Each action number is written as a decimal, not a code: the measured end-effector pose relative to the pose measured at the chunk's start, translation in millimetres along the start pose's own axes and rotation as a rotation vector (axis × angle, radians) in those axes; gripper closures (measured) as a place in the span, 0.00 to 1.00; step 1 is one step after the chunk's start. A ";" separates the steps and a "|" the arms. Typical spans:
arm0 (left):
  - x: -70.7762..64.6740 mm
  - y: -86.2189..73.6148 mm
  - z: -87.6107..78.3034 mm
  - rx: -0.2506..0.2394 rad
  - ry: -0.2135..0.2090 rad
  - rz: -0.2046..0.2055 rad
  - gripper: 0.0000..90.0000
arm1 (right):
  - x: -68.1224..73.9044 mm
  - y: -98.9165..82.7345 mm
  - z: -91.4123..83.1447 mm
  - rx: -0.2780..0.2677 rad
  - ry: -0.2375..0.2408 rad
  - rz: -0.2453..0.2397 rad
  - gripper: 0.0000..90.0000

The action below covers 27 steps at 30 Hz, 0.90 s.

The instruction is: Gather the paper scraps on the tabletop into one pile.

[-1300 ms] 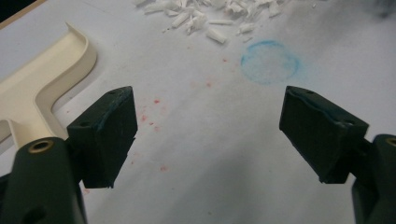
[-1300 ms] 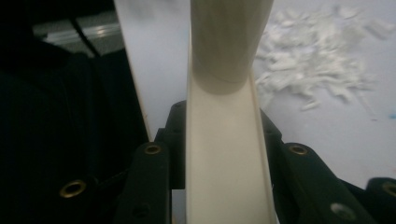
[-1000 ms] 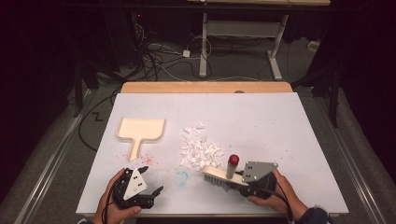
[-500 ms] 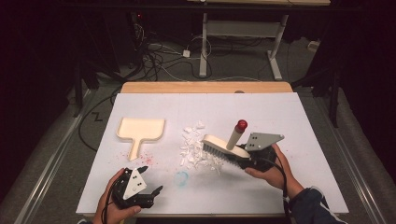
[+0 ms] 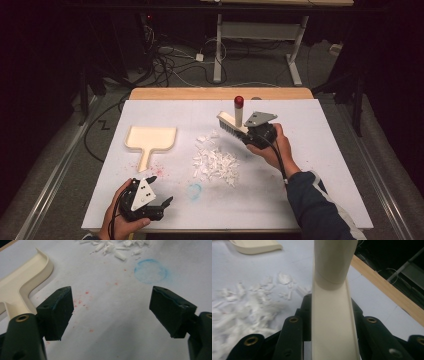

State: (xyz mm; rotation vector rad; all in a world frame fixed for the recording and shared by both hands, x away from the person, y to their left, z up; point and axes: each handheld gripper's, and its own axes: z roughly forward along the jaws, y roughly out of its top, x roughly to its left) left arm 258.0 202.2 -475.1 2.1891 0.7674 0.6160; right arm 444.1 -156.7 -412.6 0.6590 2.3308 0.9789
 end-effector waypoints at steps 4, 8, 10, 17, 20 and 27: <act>2.6 -1.6 -0.2 -0.004 0.000 -0.023 0.21 | -6.6 5.5 27.2 0.012 -0.014 -0.003 0.76; 3.1 -3.2 0.8 0.007 -0.001 -0.025 0.21 | -9.2 15.8 49.8 -0.003 -0.020 -0.005 0.76; 2.5 -4.1 1.5 0.010 -0.007 -0.026 0.21 | -7.5 21.4 59.8 -0.009 -0.008 -0.004 0.76; -1.1 -5.3 0.7 0.019 -0.017 -0.004 0.21 | 18.8 28.8 84.9 -0.026 0.091 -0.121 0.76; -1.1 -6.8 -0.5 0.019 -0.018 -0.003 0.21 | 33.3 29.4 84.6 -0.009 0.161 -0.213 0.76; -1.2 -6.0 -3.1 0.006 -0.008 0.010 0.21 | 43.3 19.9 63.1 -0.014 0.283 -0.313 0.75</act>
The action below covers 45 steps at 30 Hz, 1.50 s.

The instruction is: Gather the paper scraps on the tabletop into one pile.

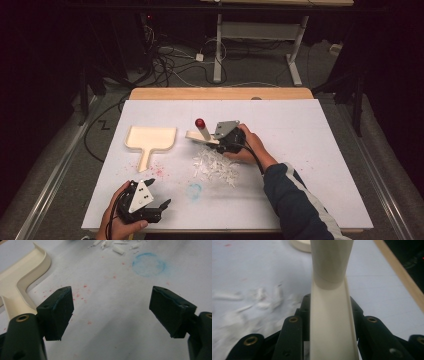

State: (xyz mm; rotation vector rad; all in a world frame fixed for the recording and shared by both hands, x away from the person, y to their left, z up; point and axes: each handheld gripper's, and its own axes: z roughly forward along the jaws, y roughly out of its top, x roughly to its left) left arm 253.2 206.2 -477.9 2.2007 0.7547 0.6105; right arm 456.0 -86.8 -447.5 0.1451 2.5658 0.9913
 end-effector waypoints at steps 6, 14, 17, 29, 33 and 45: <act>-2.8 -0.9 -1.7 0.013 0.000 -0.006 0.21 | 16.0 -8.6 -29.7 -0.017 0.129 -0.098 0.76; -2.8 1.0 -3.8 -0.004 -0.005 -0.028 0.21 | 36.6 -17.8 -65.1 -0.057 0.050 -0.074 0.76; -3.8 1.8 -2.7 0.001 -0.002 -0.023 0.21 | 40.0 -19.8 -75.4 -0.084 -0.008 -0.048 0.76; -4.7 6.5 0.9 0.001 -0.004 -0.018 0.21 | 38.2 -23.6 -126.3 -0.029 -0.199 0.141 0.76; -5.4 6.6 0.8 0.004 -0.001 -0.009 0.21 | 40.1 -38.6 -137.4 -0.004 -0.241 0.233 0.76; -5.5 9.5 4.2 0.005 -0.002 0.019 0.21 | 53.3 -87.5 -132.1 0.092 -0.340 0.441 0.76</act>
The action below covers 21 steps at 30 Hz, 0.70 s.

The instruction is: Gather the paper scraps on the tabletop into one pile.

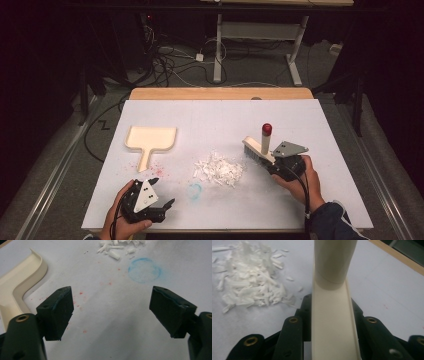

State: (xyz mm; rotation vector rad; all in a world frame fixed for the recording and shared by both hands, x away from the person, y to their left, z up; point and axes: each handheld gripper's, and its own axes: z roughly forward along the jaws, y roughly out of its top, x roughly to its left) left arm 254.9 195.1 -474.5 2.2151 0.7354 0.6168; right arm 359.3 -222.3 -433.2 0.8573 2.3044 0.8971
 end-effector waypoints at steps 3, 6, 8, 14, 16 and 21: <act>-0.7 0.5 0.8 0.005 -0.003 0.008 0.21 | -1.1 -0.6 0.4 0.017 -0.050 0.004 0.76; -1.2 0.9 1.1 0.004 -0.006 0.010 0.21 | 0.3 1.9 1.9 0.017 -0.015 0.025 0.76; -1.2 1.1 1.1 0.004 -0.006 0.009 0.21 | 4.6 5.3 4.9 0.017 0.026 0.042 0.76; -1.5 1.3 1.5 0.005 -0.012 0.011 0.21 | 36.2 26.2 21.0 0.016 0.061 0.037 0.76; -1.4 1.0 1.5 0.003 -0.013 0.009 0.21 | 46.7 32.5 26.5 -0.006 0.059 0.032 0.76; -1.3 1.4 3.2 0.006 -0.014 0.012 0.21 | 72.2 44.1 36.5 -0.025 0.065 0.017 0.76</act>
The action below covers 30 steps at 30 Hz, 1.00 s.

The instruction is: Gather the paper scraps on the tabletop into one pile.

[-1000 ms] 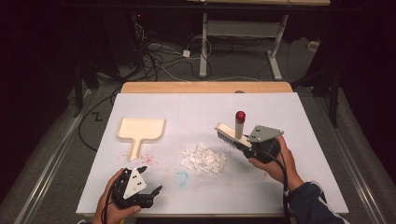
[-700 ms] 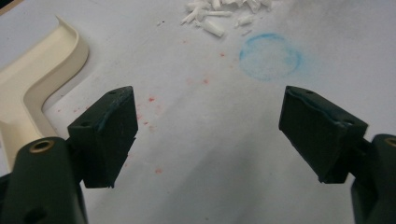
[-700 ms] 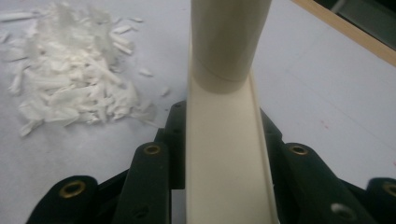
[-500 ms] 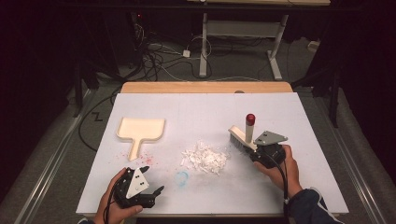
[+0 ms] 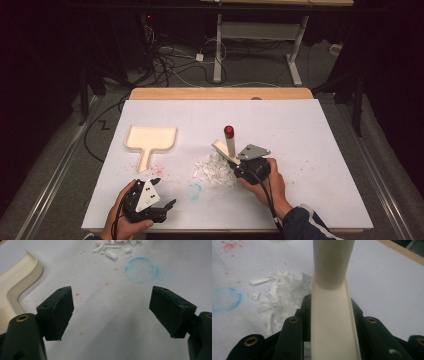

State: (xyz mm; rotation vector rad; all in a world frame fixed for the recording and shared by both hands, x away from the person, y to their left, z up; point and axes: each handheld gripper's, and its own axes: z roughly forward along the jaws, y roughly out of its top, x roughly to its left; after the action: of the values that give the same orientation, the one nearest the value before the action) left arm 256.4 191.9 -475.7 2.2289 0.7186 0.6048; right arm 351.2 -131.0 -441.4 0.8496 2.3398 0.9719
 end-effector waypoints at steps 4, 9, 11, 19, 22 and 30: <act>-0.4 0.1 0.1 0.001 -0.002 -0.002 0.21 | 8.1 6.8 5.3 -0.027 0.003 -0.013 0.76; -0.4 -0.2 -0.2 0.002 0.003 0.000 0.21 | 12.0 15.7 -0.5 -0.065 -0.043 -0.038 0.76; -0.5 -0.6 -0.4 0.009 0.005 0.004 0.21 | 8.5 16.3 -5.9 -0.071 -0.045 -0.035 0.76; 0.5 -1.3 -2.8 0.006 0.011 0.000 0.21 | -16.6 6.6 -45.6 -0.125 0.025 0.011 0.76; 0.0 -0.9 -2.7 0.006 0.013 0.002 0.21 | -26.6 0.1 -62.2 -0.129 0.048 0.033 0.76; -0.4 -1.1 -2.2 0.010 0.012 0.008 0.21 | -35.3 -31.8 -92.6 -0.049 0.067 0.010 0.76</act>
State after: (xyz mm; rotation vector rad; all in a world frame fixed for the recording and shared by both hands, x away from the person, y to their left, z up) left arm 254.4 193.4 -475.2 2.2404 0.7201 0.6207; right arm 307.4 -215.6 -399.5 0.8232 2.3595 1.0724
